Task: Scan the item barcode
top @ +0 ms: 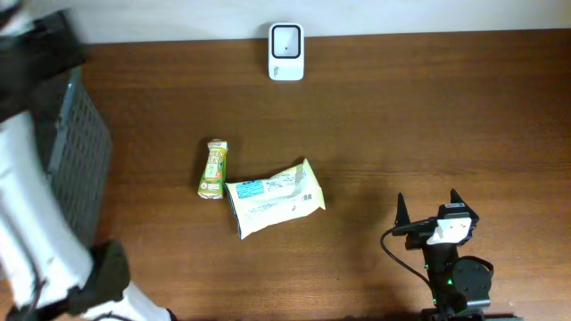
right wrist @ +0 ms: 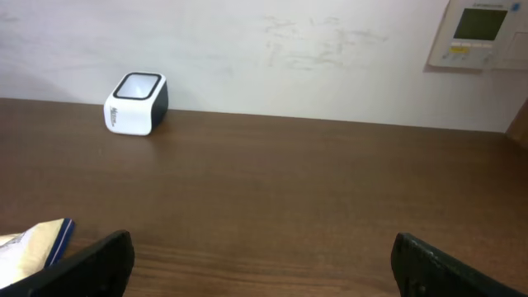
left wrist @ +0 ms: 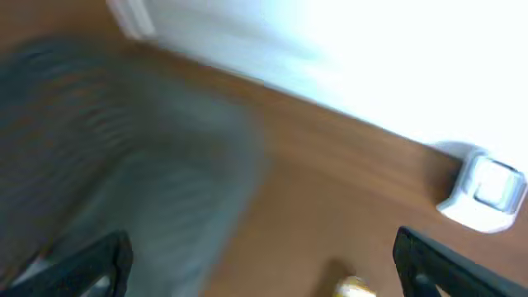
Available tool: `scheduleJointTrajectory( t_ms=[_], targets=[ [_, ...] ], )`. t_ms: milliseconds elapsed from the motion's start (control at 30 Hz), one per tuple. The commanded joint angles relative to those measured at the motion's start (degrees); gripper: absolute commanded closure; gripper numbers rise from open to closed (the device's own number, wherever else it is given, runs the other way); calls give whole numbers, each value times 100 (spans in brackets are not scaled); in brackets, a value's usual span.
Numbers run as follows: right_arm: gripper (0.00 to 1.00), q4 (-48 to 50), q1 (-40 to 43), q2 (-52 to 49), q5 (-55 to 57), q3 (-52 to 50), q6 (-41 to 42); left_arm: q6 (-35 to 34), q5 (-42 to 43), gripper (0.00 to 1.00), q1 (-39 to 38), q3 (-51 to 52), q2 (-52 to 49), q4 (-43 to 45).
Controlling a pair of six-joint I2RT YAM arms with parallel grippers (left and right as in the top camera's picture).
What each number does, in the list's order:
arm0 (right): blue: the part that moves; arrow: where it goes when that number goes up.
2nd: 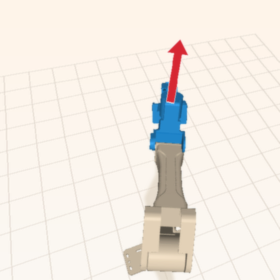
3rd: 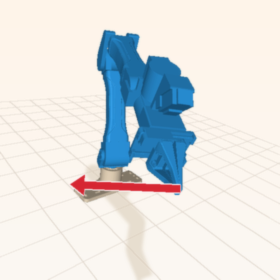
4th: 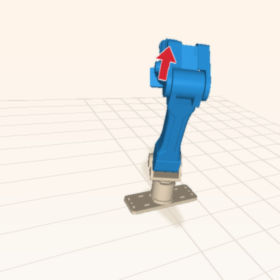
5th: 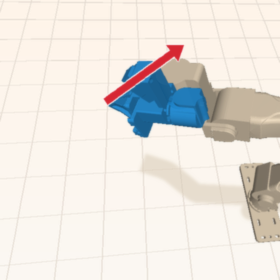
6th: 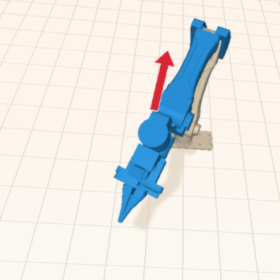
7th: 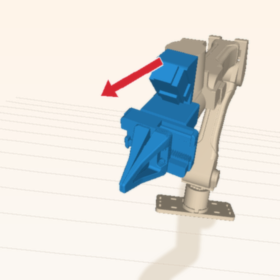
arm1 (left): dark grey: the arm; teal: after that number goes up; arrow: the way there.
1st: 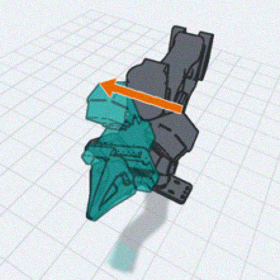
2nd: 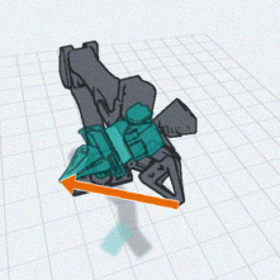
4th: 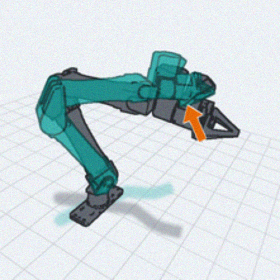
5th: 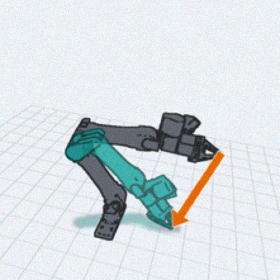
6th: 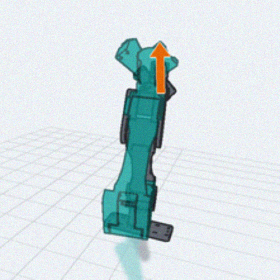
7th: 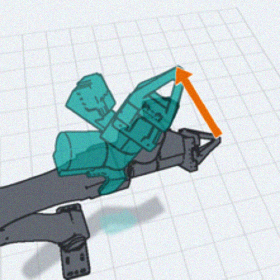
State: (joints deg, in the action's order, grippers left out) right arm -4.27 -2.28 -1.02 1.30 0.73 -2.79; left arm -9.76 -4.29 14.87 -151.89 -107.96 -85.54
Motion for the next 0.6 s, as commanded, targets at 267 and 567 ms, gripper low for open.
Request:
scheduleJointTrajectory(
  t_ms=[267,567],
  targets=[
    [1,-22,-31,28,72,-42,0,-1137,-455,1,2844,5075,-164,1217],
    [1,-22,-31,28,72,-42,2,-638,-522,28,2844,7488,-175,3095]
  ],
)
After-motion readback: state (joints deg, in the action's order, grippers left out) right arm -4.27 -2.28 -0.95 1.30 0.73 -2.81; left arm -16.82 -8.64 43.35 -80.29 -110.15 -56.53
